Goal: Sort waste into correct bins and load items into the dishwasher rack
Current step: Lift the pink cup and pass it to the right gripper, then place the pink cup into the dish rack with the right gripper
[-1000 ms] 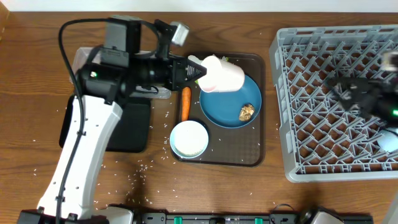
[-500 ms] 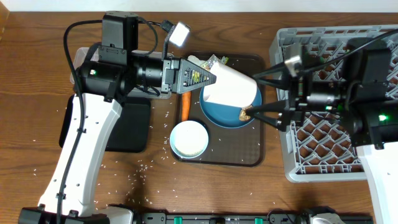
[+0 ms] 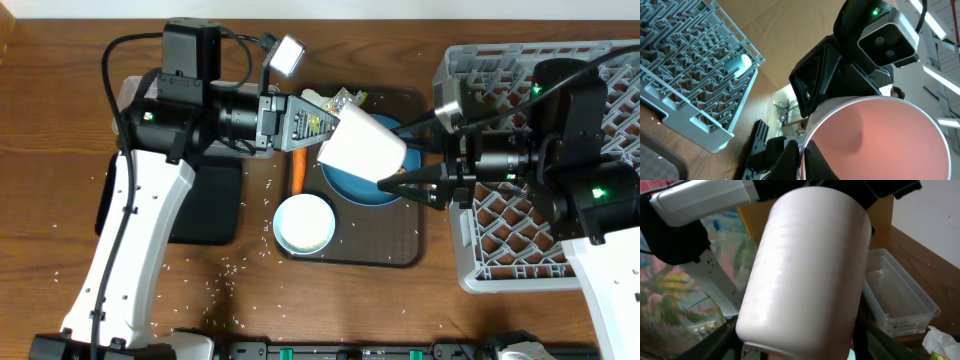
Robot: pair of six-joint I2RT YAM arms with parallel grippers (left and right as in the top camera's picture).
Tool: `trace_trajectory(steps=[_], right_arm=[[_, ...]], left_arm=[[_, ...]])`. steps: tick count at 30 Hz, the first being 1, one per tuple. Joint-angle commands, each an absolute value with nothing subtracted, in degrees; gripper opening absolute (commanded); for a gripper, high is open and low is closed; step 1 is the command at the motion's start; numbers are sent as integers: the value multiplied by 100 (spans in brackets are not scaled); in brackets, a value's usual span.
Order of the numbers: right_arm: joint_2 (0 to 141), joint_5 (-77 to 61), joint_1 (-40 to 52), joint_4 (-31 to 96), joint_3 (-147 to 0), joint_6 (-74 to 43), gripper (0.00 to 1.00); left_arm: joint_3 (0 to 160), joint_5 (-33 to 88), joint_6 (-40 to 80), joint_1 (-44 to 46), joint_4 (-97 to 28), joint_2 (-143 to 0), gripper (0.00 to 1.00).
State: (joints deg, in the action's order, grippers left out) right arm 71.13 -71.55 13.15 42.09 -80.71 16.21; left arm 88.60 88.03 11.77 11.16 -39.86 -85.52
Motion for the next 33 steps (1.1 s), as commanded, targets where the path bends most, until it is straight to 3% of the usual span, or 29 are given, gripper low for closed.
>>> trace_trajectory(steps=[1,2,3,4,5,8,10,12,14,19,26,33], right_arm=[[7113,-7266,1391,4180,-8128,1667,50],[7113,-7067,1387,4180,-8128,1551,51],[7111,-6893,1378,4178,-8128,1441,51],[7105,-6724,1358,4180,-8128,1354,51],[7100,-6549,1326,4180,-8128,1271,50],[7074,-6272,1186,4180,-8128,1041,47],[7070,-6274,1090,4178,-8128,961,46],[7070,-6270,972,4182,-8128,867,46],[7070,-6143,819,4211,-8128,733,46],[6982,-5662,163,4530,-8130,580,45],[6792,-4847,-1358,5349,-8130,491,43],[6849,-2410,-2939,6136,-8130,-609,43]], left_arm=[[8858,8847,1175,1120,-3929,-8571,6],[8858,8816,1175,1122,-3929,-8571,6],[8858,8772,1173,1120,-3931,-8571,15],[8858,8735,1173,1118,-3929,-8571,34],[8858,8718,1175,1109,-3905,-8571,38],[8858,8718,1175,1094,-3795,-8571,34],[8858,8713,1175,1094,-3758,-8571,45],[8858,8683,1175,1094,-3756,-8571,47],[8858,8624,1173,1092,-3758,-8571,61],[8858,8589,1175,952,-3736,-8571,67],[8858,8591,1262,709,-3739,-8571,68],[8858,8589,1260,703,-3739,-8571,69]])
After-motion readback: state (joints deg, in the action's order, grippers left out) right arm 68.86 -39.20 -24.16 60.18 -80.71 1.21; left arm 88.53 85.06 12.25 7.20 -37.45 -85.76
